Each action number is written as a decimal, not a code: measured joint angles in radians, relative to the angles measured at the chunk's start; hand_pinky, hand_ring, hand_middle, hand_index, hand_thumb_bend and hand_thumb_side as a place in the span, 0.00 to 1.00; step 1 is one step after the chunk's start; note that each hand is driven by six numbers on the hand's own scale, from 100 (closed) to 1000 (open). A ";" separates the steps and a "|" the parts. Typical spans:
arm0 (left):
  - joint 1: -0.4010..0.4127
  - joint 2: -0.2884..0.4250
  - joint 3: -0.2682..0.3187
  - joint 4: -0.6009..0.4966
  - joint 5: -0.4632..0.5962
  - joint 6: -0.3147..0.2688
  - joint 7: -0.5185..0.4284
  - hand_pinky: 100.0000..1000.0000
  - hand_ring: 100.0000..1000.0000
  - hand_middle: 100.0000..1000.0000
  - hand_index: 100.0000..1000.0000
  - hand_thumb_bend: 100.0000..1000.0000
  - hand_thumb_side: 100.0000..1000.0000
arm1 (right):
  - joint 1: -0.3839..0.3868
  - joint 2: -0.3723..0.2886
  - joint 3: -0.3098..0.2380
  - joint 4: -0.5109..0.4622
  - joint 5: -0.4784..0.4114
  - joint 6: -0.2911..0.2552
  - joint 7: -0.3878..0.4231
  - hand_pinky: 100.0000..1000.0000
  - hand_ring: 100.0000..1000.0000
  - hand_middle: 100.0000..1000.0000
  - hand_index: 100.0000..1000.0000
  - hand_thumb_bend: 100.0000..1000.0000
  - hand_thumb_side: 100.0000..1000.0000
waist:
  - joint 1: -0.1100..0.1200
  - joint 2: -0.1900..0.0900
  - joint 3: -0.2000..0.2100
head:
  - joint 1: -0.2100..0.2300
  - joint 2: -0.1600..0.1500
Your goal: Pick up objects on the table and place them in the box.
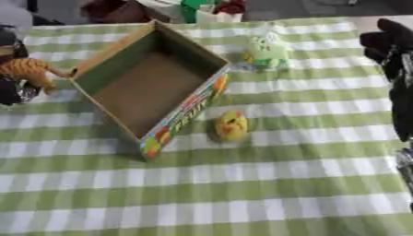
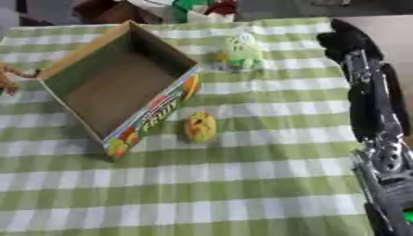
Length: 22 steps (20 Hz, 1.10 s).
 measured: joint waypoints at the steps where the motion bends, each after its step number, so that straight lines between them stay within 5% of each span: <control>1: -0.009 0.000 0.006 -0.007 0.002 0.000 0.000 0.13 0.19 0.09 0.12 0.00 0.32 | 0.000 0.000 0.000 0.000 0.000 0.000 0.000 0.87 0.84 0.71 0.89 0.00 1.00 | 0.001 -0.001 0.000 | -0.003 0.001; 7: -0.098 -0.044 0.029 -0.037 0.018 -0.001 -0.001 0.12 0.18 0.09 0.12 0.00 0.31 | -0.001 0.000 0.000 0.000 0.000 0.000 0.000 0.87 0.84 0.71 0.89 0.00 1.00 | 0.000 -0.004 -0.002 | -0.020 0.002; 16: -0.258 -0.229 0.025 -0.019 0.012 -0.001 0.001 0.13 0.19 0.11 0.15 0.00 0.30 | -0.006 0.000 0.006 0.000 -0.002 -0.002 0.008 0.87 0.84 0.71 0.89 0.00 1.00 | 0.000 -0.005 -0.013 | -0.027 0.002; 22: -0.332 -0.354 -0.005 0.085 -0.017 0.013 0.031 0.14 0.21 0.14 0.17 0.00 0.29 | -0.007 0.000 0.010 0.000 -0.004 -0.001 0.013 0.87 0.84 0.71 0.89 0.00 1.00 | 0.001 -0.005 -0.026 | -0.013 0.002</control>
